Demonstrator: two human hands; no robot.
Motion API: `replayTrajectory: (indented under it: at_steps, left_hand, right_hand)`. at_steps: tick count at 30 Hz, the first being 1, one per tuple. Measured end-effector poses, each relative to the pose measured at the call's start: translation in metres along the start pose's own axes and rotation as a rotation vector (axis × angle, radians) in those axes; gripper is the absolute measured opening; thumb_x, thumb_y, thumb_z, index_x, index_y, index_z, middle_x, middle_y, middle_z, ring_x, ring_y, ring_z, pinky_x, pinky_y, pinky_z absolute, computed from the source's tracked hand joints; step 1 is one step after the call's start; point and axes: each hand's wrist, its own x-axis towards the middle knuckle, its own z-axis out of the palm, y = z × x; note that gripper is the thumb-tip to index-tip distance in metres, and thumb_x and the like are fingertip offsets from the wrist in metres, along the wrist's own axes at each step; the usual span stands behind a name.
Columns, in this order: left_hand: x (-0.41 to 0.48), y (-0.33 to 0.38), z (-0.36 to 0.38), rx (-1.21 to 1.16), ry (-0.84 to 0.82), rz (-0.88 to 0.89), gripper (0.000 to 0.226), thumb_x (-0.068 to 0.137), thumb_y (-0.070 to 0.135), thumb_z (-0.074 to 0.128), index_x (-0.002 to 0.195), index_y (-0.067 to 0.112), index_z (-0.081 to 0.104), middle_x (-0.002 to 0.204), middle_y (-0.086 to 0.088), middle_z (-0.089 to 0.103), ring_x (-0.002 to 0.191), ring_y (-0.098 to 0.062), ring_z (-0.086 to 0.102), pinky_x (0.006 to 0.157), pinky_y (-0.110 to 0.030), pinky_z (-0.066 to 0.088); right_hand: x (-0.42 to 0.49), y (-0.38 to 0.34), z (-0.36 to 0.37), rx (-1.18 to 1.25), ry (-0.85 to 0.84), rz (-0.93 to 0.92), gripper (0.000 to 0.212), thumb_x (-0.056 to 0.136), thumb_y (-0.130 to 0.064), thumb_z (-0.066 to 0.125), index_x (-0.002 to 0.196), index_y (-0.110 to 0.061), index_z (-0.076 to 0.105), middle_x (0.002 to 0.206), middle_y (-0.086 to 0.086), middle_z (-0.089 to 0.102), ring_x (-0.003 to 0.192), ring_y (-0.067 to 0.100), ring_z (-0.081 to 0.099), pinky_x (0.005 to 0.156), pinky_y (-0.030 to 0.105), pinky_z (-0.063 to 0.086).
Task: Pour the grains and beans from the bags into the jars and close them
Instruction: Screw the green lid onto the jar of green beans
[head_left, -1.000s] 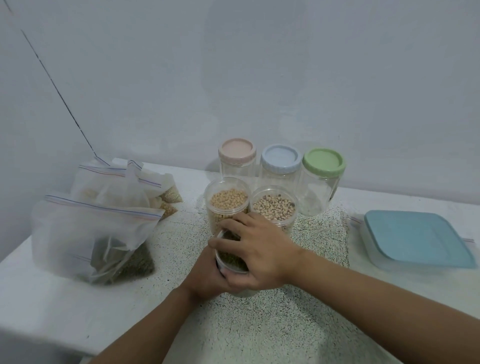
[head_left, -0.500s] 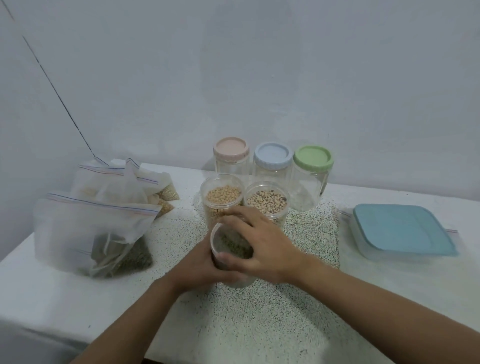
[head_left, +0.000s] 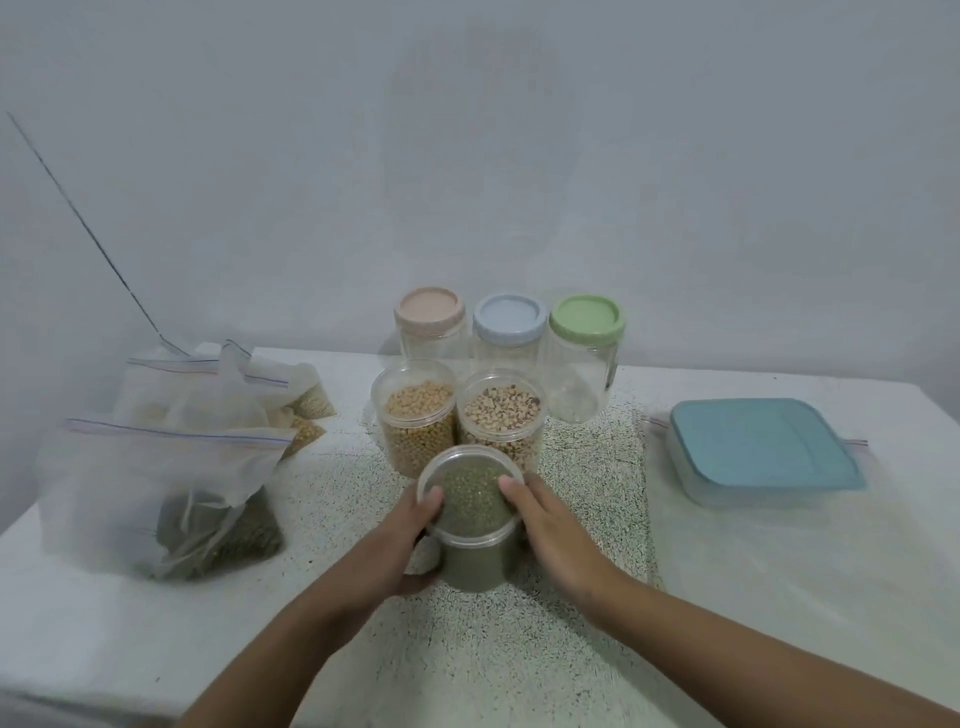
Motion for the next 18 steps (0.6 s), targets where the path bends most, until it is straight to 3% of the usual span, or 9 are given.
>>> replayTrajectory:
  at_steps: [5, 8, 11, 14, 18]
  left_hand:
    - [0.01, 0.002, 0.039, -0.051, -0.137, 0.001, 0.039, 0.1, 0.052, 0.047, 0.137, 0.043, 0.057, 0.141, 0.003, 0.059, 0.13, -0.013, 0.058, 0.103, -0.041, 0.054]
    - [0.029, 0.007, 0.065, 0.022, -0.121, 0.002, 0.041, 0.102, 0.046, 0.05, 0.14, 0.032, 0.057, 0.141, 0.002, 0.059, 0.129, -0.013, 0.057, 0.106, -0.037, 0.052]
    - [0.044, 0.018, 0.085, 0.123, -0.064, 0.042, 0.034, 0.102, 0.043, 0.051, 0.129, 0.026, 0.063, 0.127, 0.008, 0.066, 0.114, -0.005, 0.062, 0.094, -0.028, 0.056]
    - [0.053, 0.027, 0.094, 0.151, -0.023, 0.011, 0.025, 0.097, 0.051, 0.053, 0.106, 0.032, 0.067, 0.098, 0.021, 0.068, 0.098, -0.003, 0.068, 0.091, -0.031, 0.056]
    - [0.07, 0.029, 0.102, 0.056, -0.028, -0.038, 0.04, 0.082, 0.058, 0.058, 0.091, 0.02, 0.065, 0.094, 0.006, 0.062, 0.101, -0.021, 0.061, 0.097, -0.043, 0.052]
  right_hand:
    - [-0.003, 0.003, -0.034, -0.09, 0.286, -0.018, 0.037, 0.108, -0.041, 0.032, 0.109, -0.026, 0.066, 0.108, -0.003, 0.07, 0.099, 0.009, 0.067, 0.072, 0.019, 0.049]
    - [-0.004, 0.001, -0.061, -0.076, 0.376, -0.012, 0.035, 0.109, -0.042, 0.034, 0.102, -0.031, 0.066, 0.102, -0.01, 0.069, 0.097, 0.005, 0.064, 0.072, 0.02, 0.044]
    - [0.0, 0.001, -0.084, -0.136, 0.427, -0.014, 0.038, 0.106, -0.051, 0.036, 0.115, -0.027, 0.064, 0.108, -0.011, 0.067, 0.101, 0.003, 0.061, 0.075, 0.021, 0.043]
    - [0.006, -0.003, -0.103, -0.172, 0.442, -0.003, 0.045, 0.103, -0.055, 0.04, 0.119, -0.019, 0.063, 0.111, -0.005, 0.067, 0.105, 0.012, 0.062, 0.086, 0.031, 0.046]
    - [0.018, -0.004, -0.114, -0.196, 0.464, -0.001, 0.051, 0.102, -0.06, 0.037, 0.122, -0.021, 0.062, 0.117, 0.0, 0.065, 0.11, 0.019, 0.061, 0.102, 0.042, 0.046]
